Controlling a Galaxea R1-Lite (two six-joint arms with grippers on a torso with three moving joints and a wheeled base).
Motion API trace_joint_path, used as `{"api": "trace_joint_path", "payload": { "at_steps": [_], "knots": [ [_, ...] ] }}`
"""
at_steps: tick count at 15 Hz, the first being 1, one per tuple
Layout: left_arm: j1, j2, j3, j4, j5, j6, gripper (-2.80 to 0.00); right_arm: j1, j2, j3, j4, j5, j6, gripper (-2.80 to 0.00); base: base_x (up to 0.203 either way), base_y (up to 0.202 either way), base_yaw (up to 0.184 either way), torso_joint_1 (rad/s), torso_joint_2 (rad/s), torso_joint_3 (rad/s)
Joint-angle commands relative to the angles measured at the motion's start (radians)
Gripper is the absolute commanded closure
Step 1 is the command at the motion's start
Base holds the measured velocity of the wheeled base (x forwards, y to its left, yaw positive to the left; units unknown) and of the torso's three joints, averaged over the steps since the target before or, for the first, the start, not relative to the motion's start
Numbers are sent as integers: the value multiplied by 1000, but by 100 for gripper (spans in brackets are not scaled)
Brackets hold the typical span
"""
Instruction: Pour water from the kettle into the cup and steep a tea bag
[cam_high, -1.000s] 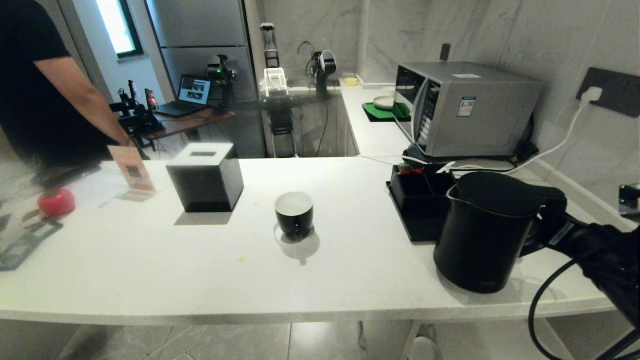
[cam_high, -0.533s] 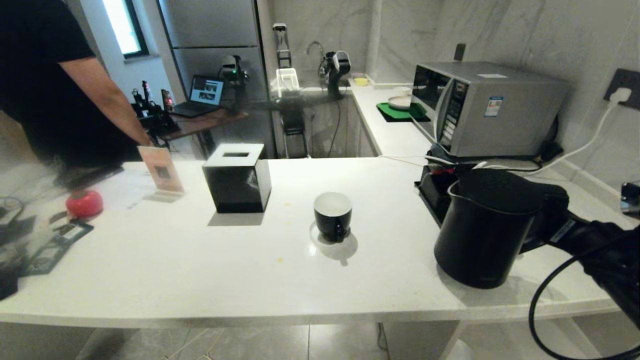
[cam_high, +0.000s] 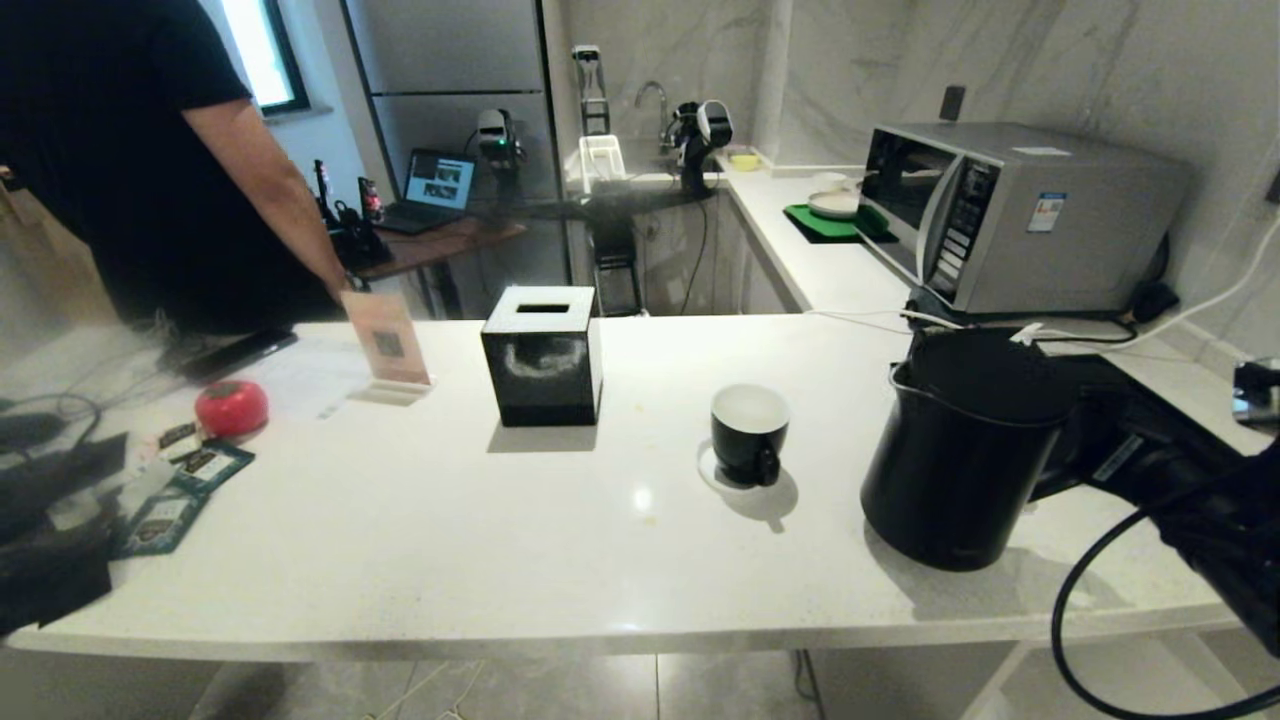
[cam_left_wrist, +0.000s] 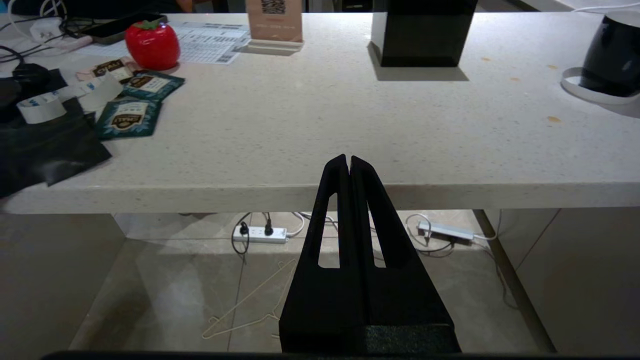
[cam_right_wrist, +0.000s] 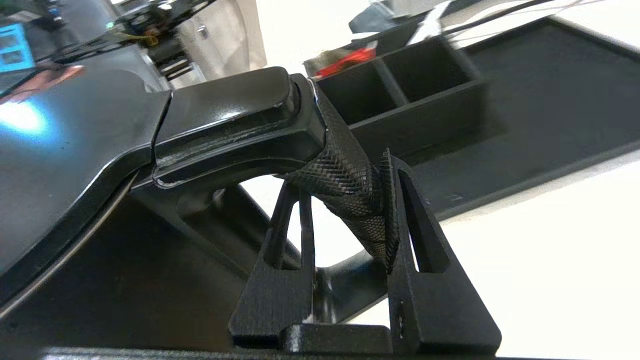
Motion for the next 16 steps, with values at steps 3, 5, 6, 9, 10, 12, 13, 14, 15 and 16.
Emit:
{"api": "trace_joint_path", "payload": {
  "at_steps": [3,5,6,9,10,12,13,14,15,16],
  "knots": [
    [0,0,0,0,0,0,0,0,3,-20,-2,-3,1,0,0,0,0,0,0,0],
    [0,0,0,0,0,0,0,0,1,-28,0,-3,-2,0,0,0,0,0,0,0],
    [0,0,0,0,0,0,0,0,1,-36,9,-3,-3,0,0,0,0,0,0,0],
    [0,0,0,0,0,0,0,-1,-10,-88,70,-4,-5,0,0,0,0,0,0,0],
    [0,0,0,0,0,0,0,-1,-17,-111,97,-4,-6,0,0,0,0,0,0,0],
    [0,0,0,0,0,0,0,0,-26,-165,167,-4,-8,0,0,0,0,0,0,0],
    [0,0,0,0,0,0,0,0,-30,-193,201,-4,-8,0,0,0,0,0,0,0],
    [0,0,0,0,0,0,0,0,-30,-225,232,-4,-8,0,0,0,0,0,0,0],
    [0,0,0,0,0,0,0,0,-30,-257,266,-4,-9,0,0,0,0,0,0,0],
    [0,0,0,0,0,0,0,2,-29,-287,299,-4,-9,0,0,0,0,0,0,0]
  ]
}}
